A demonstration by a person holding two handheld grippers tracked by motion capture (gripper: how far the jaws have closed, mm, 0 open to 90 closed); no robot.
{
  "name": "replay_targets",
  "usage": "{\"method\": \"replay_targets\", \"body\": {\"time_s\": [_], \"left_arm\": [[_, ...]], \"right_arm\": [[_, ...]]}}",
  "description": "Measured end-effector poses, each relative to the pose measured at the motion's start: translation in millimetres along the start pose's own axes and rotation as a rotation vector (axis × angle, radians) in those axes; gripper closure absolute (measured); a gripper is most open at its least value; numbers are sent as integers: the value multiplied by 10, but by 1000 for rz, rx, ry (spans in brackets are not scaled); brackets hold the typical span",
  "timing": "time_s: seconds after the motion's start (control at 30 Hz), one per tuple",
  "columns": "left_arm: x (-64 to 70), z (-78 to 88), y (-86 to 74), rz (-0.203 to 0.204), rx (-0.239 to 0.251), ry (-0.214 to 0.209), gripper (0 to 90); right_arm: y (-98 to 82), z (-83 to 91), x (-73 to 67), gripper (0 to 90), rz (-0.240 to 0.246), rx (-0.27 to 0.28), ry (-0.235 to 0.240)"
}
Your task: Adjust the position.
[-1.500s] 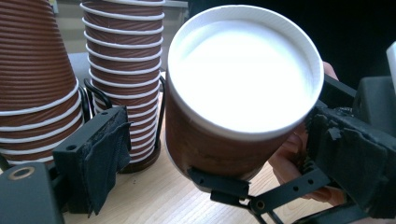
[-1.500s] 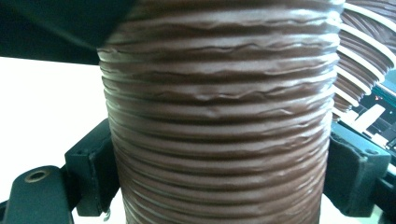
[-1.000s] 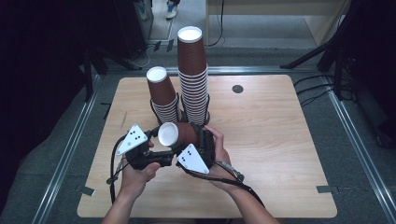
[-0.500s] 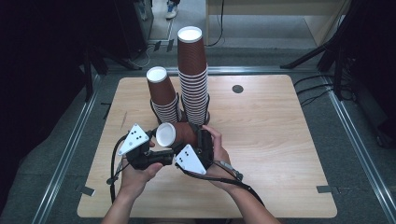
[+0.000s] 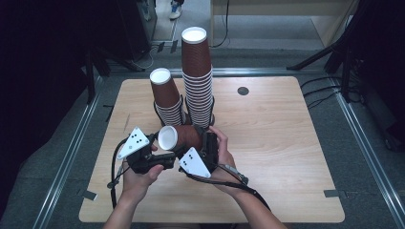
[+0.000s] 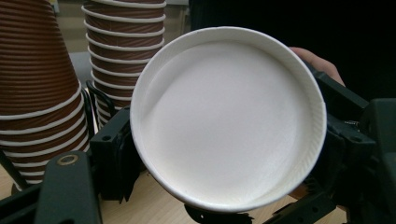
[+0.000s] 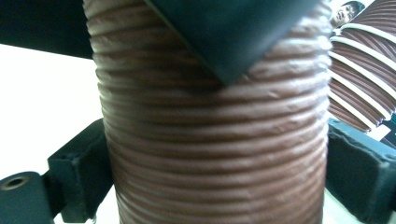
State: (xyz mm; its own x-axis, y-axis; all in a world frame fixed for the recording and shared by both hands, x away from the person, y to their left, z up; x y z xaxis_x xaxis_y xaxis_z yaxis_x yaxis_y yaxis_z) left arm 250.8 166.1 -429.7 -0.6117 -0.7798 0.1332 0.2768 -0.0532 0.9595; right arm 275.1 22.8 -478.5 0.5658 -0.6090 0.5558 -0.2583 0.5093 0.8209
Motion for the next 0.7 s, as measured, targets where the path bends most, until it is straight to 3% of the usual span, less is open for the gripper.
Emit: {"method": "replay_targets", "body": {"time_s": [0.4, 0.67, 0.7], "left_arm": [[-86, 78, 50, 18, 43, 16, 223], [-130, 119, 90, 17, 64, 39, 224], [-134, 120, 93, 16, 64, 40, 225]], "right_arm": [[-68, 83, 70, 23, 17, -18, 3], [-181, 167, 159, 35, -58, -32, 2], [-203, 198, 187, 43, -100, -32, 7]]}}
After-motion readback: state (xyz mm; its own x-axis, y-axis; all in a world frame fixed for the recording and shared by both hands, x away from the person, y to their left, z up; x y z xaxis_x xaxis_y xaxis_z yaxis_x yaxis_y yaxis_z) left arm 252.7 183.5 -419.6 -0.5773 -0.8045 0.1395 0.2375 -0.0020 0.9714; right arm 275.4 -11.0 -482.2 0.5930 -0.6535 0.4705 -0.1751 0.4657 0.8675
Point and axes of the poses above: each handheld gripper's, and its own axes: z roughly backward along the jaws, y roughly out of its top, x roughly to its right, the point moved 3 cm from there along -z, roughly forward along the jaws, and after that the axes turned 2 degrees about y, right-handed, at the moved point
